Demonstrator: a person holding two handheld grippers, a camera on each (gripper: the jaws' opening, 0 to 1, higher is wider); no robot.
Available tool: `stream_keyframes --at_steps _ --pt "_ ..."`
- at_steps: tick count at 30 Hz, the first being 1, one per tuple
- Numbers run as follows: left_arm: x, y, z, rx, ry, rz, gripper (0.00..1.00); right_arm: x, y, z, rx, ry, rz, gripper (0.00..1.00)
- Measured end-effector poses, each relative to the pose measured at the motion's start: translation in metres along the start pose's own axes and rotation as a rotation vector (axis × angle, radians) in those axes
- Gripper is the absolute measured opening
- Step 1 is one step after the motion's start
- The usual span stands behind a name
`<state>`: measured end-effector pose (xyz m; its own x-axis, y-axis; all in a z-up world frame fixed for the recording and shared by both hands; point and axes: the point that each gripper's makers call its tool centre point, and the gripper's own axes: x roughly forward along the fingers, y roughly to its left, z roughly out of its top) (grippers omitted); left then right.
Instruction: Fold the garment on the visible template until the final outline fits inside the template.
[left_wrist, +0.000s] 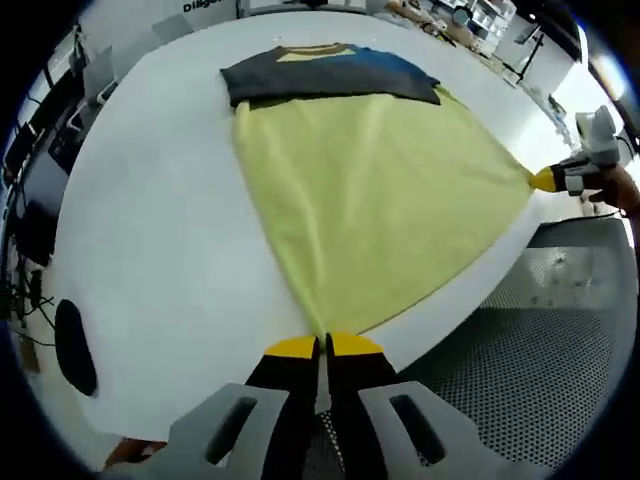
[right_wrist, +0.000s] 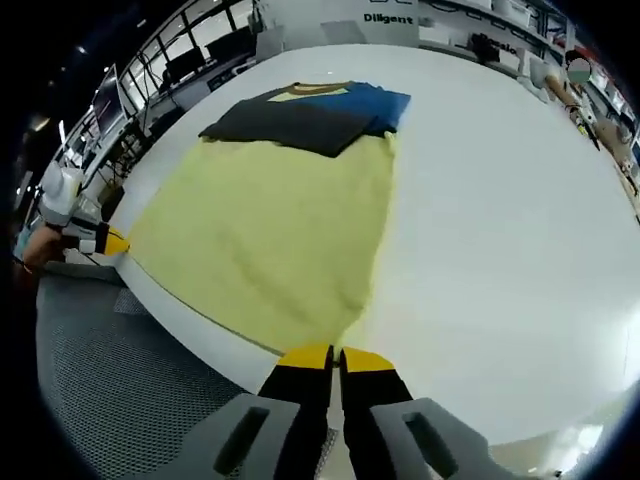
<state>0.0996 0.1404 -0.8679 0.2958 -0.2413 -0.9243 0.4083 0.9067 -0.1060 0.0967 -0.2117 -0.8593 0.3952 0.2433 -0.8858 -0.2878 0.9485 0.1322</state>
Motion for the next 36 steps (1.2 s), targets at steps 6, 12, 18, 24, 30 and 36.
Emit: stream_keyframes --at_steps 6,12,18,24,30,36 --pt "-0.003 -0.003 -0.007 0.033 0.027 -0.005 0.00 -0.005 0.004 -0.007 -0.013 0.031 0.007 0.00" --pt "-0.006 -0.011 -0.019 0.039 0.058 -0.038 0.00 -0.010 0.004 -0.014 -0.026 0.043 0.007 0.00" --pt "-0.013 -0.016 -0.026 0.025 0.081 -0.061 0.00 -0.017 0.010 -0.021 -0.027 0.068 0.028 0.00" --pt "-0.025 -0.016 -0.009 -0.006 0.042 -0.083 0.00 -0.027 0.011 -0.003 -0.021 0.035 0.037 0.00" --pt "-0.034 -0.013 0.016 -0.052 -0.023 -0.108 0.00 -0.036 0.011 0.023 -0.009 -0.029 0.056 0.00" --pt "-0.040 -0.009 0.032 -0.078 -0.062 -0.127 0.00 -0.041 0.005 0.040 -0.001 -0.059 0.040 0.00"
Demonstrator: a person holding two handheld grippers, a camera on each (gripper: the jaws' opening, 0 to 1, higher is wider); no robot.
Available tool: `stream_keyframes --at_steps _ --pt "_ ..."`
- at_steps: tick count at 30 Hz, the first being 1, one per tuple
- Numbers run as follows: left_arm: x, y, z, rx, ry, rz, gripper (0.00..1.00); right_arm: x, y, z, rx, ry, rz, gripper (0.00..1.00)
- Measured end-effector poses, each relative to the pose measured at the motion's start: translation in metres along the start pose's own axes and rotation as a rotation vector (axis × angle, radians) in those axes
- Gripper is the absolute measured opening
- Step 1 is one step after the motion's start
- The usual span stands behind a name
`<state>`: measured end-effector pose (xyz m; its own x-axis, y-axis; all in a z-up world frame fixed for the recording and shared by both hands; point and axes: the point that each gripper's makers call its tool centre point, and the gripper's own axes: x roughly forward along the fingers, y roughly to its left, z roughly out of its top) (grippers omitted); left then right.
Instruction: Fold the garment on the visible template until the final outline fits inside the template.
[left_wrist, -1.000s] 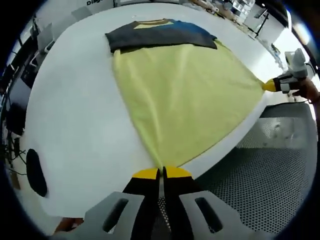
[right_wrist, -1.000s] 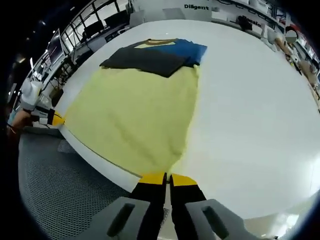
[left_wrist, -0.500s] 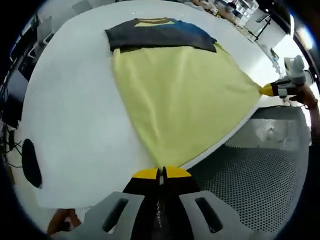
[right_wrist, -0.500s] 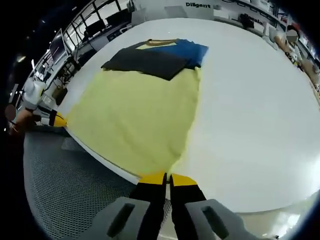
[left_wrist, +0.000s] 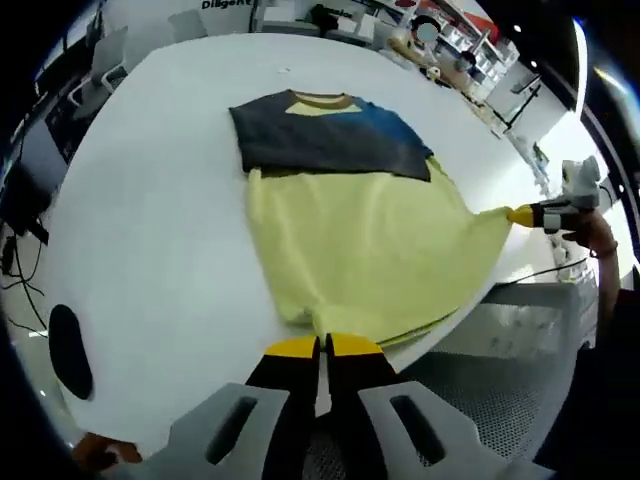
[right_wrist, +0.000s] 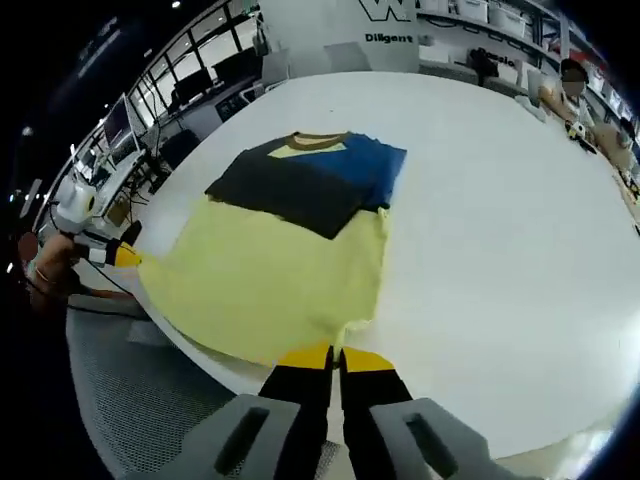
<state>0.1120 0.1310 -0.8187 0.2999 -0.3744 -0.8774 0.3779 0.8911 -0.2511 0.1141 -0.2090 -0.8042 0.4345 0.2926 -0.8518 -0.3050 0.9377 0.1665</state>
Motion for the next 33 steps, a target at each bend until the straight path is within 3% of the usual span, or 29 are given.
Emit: stream_keyframes --at_steps 3,4,6,8,9,10,11,14,28,33 --pt "-0.001 -0.001 0.004 0.007 -0.010 -0.019 0.00 -0.002 -0.001 0.009 0.003 -0.015 0.004 0.00" --pt "-0.003 0.003 0.015 -0.058 -0.045 -0.025 0.00 -0.003 -0.002 0.015 0.007 -0.027 0.005 0.00" --pt "-0.005 0.007 0.026 -0.061 -0.068 -0.026 0.00 -0.005 -0.002 0.026 0.000 -0.047 0.002 0.00" --pt "-0.008 0.009 0.038 -0.064 -0.093 -0.035 0.00 -0.008 -0.003 0.041 -0.022 -0.069 -0.007 0.00" --pt "-0.009 0.009 0.044 -0.061 -0.105 -0.041 0.00 -0.010 -0.003 0.059 -0.044 -0.100 -0.015 0.00" --pt "-0.012 0.008 0.061 -0.081 -0.154 -0.066 0.00 -0.010 -0.002 0.065 -0.050 -0.111 -0.013 0.00" --pt "-0.015 0.009 0.073 -0.104 -0.184 -0.072 0.00 -0.010 -0.005 0.083 -0.064 -0.136 -0.021 0.00" --pt "-0.019 0.020 0.102 -0.092 -0.240 -0.035 0.00 -0.009 -0.010 0.104 -0.070 -0.168 -0.036 0.00" --pt "-0.021 0.028 0.127 -0.080 -0.293 -0.019 0.00 -0.007 -0.016 0.124 -0.071 -0.193 -0.051 0.00" --pt "-0.024 0.034 0.150 -0.068 -0.329 -0.007 0.00 -0.008 -0.018 0.144 -0.075 -0.225 -0.058 0.00"
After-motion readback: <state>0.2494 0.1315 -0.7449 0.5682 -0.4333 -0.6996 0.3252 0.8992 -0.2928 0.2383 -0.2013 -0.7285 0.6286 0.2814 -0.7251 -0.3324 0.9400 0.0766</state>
